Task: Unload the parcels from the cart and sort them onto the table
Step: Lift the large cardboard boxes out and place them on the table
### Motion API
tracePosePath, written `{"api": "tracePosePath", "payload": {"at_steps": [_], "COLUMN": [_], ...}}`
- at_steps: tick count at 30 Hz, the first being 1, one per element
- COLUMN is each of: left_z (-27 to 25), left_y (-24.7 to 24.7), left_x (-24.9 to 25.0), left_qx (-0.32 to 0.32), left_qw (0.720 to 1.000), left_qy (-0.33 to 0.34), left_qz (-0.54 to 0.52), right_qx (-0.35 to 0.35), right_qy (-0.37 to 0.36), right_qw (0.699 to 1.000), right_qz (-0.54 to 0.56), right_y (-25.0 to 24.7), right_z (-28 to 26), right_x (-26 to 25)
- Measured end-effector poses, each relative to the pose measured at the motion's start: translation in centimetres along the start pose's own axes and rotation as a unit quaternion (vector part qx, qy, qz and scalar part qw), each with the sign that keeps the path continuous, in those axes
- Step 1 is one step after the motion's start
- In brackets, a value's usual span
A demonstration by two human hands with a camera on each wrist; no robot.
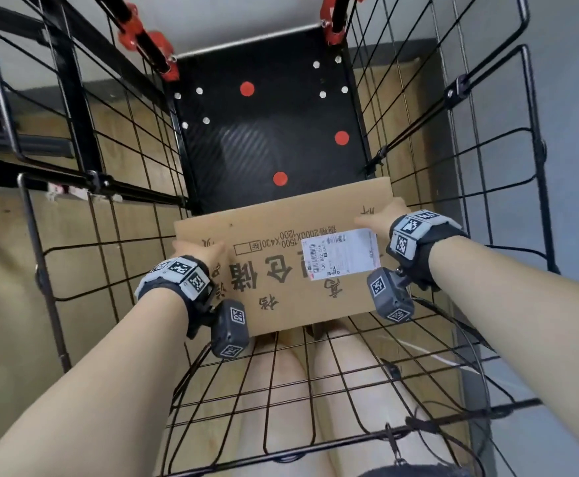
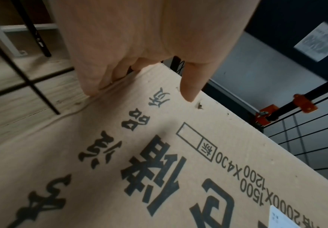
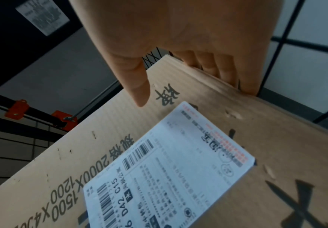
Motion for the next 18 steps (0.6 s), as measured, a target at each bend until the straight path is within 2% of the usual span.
{"api": "tracePosePath", "payload": {"at_steps": [7, 14, 18], "left_z": [-5.9, -13.2, -16.2], "left_y": [-5.3, -13.4, -16.7], "left_x": [4.3, 8.3, 9.8], "left_qx": [0.033, 0.08, 0.069], "left_qw": [0.998, 0.99, 0.984], "left_qy": [0.046, 0.117, 0.158], "left_qz": [-0.02, -0.018, -0.046], "right_qx": [0.023, 0.091, 0.138], "right_qy": [-0.02, -0.06, -0.096], "right_qw": [0.999, 0.985, 0.971], "right_qz": [0.007, 0.131, 0.171], "right_y": [-4.4, -10.3, -13.8], "right_z": [-5.2, -14.5, -19.9], "right_x": [-1.7, -3.9, -4.4]}}
Point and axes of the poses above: each hand's wrist, its own z-axis towards the middle knuckle, its own y-axis out of the palm, x = y × z, the point moved 7 cm from there along z, towards the middle knuckle, and after that the axes turned 4 degrees about y, right-handed, at the moved point
